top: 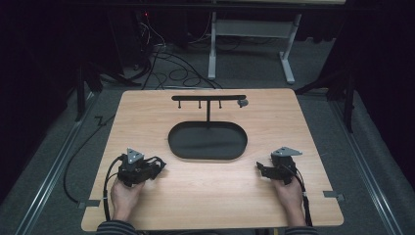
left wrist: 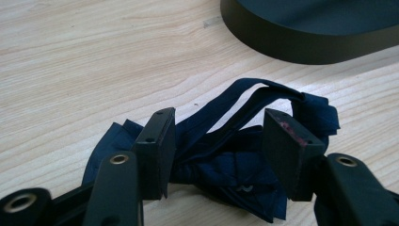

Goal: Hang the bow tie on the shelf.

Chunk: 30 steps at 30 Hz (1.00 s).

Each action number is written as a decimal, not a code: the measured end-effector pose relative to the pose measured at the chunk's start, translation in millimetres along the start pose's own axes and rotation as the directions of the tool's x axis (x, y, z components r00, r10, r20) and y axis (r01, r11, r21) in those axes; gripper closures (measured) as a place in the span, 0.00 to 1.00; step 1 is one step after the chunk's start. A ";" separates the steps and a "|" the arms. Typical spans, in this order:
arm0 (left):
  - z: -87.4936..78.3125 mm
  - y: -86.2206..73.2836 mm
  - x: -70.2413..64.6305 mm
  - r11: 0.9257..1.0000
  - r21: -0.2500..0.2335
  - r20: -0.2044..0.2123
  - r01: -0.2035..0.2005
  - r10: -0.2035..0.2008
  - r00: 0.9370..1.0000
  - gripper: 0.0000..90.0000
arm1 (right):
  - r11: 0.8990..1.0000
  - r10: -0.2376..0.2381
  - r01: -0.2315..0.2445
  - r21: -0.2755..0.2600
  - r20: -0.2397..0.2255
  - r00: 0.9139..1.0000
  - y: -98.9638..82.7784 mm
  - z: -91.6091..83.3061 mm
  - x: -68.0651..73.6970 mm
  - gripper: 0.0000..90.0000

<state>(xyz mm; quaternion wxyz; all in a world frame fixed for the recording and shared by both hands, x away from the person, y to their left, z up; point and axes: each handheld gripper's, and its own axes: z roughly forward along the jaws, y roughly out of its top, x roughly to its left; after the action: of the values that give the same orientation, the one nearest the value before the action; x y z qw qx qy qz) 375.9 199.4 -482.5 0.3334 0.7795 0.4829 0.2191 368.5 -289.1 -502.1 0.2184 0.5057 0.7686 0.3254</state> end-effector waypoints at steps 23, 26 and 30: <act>14.2 5.7 2.9 0.999 0.049 -0.043 -0.018 0.020 0.999 0.71 | 1.000 -0.001 0.001 0.000 0.000 1.000 0.0 0.0 0.0 0.35; 20.2 6.7 1.4 0.997 0.075 -0.033 -0.033 0.036 0.999 0.79 | 1.000 0.000 0.000 0.000 0.000 1.000 0.0 0.0 0.0 0.35; 23.4 6.9 1.2 0.996 0.079 -0.021 -0.031 0.033 0.999 0.88 | 1.000 -0.001 0.001 -0.001 0.000 1.000 0.0 0.0 -0.2 0.35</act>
<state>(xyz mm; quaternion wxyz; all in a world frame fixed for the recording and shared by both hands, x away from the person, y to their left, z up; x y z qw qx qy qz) 396.1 191.2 -493.3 0.2936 0.7973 0.4822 0.2137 368.6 -289.2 -502.1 0.2185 0.5053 0.7687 0.3258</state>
